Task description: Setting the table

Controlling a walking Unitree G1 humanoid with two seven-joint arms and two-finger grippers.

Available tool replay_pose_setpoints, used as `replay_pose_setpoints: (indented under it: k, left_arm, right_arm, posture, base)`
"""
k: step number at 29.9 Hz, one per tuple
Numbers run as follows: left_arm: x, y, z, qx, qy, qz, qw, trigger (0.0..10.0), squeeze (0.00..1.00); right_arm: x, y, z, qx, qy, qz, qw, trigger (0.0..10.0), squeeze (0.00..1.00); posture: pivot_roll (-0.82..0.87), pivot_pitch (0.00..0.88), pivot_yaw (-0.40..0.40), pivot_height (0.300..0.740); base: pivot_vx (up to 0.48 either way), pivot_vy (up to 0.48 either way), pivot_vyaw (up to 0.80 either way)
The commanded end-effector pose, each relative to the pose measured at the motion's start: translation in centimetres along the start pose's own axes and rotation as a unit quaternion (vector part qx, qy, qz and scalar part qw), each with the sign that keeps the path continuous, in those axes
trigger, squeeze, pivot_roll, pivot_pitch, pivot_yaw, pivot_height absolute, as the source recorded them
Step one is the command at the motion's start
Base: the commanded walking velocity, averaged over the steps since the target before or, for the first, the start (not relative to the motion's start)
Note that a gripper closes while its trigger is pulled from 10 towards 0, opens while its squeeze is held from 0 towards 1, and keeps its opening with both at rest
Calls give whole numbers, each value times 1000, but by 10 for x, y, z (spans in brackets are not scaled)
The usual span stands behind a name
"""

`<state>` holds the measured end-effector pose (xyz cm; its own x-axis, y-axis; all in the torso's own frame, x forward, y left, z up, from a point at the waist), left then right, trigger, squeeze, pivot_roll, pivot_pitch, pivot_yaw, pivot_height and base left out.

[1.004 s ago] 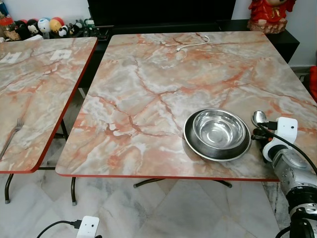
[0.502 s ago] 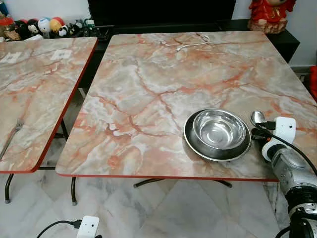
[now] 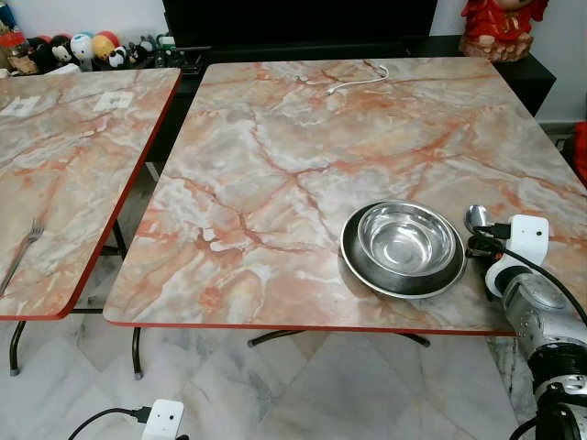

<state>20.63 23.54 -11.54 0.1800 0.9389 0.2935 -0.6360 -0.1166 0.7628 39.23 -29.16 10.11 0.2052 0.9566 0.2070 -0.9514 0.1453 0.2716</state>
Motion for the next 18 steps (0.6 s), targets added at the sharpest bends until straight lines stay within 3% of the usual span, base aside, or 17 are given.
replay_pose_setpoints:
  k: [1,11,15,18]
  left_arm:
    - [2,2,-10,12,5,2,1000,10000,0]
    - [2,2,-7,10,5,2,1000,10000,0]
    - [2,2,-8,10,5,2,1000,10000,0]
    - [3,2,-8,11,6,3,1000,10000,0]
  right_arm:
    - [3,0,14,-29,-8,2,1000,10000,0]
    - [6,1,26,-61,-22,8,998,10000,0]
    - [4,11,59,-160,-36,0,986,10000,0]
    - [1,26,82,-244,8,-27,969,10000,0]
  posture:
    - [-89,130,72,740]
    - [-89,127,71,740]
    - [-87,126,71,740]
    - [-92,125,73,740]
  base:
    - [0,0,0]
    - [0,0,0]
    - [0,0,0]
    - [0,0,0]
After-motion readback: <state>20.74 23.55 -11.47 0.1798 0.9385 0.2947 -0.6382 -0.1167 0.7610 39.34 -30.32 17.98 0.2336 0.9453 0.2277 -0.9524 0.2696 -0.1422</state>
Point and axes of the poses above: a point about 5 cm out from each wrist's last joint towards the gripper, its own y axis pointing back from the gripper into the wrist, its own z axis along the axis of the wrist's last joint, x = y × z, the point moved 5 cm from there along -y, pointing out of the wrist towards the gripper, and after that the axes turned 9 degrees about -y, right-handed, at the moved point
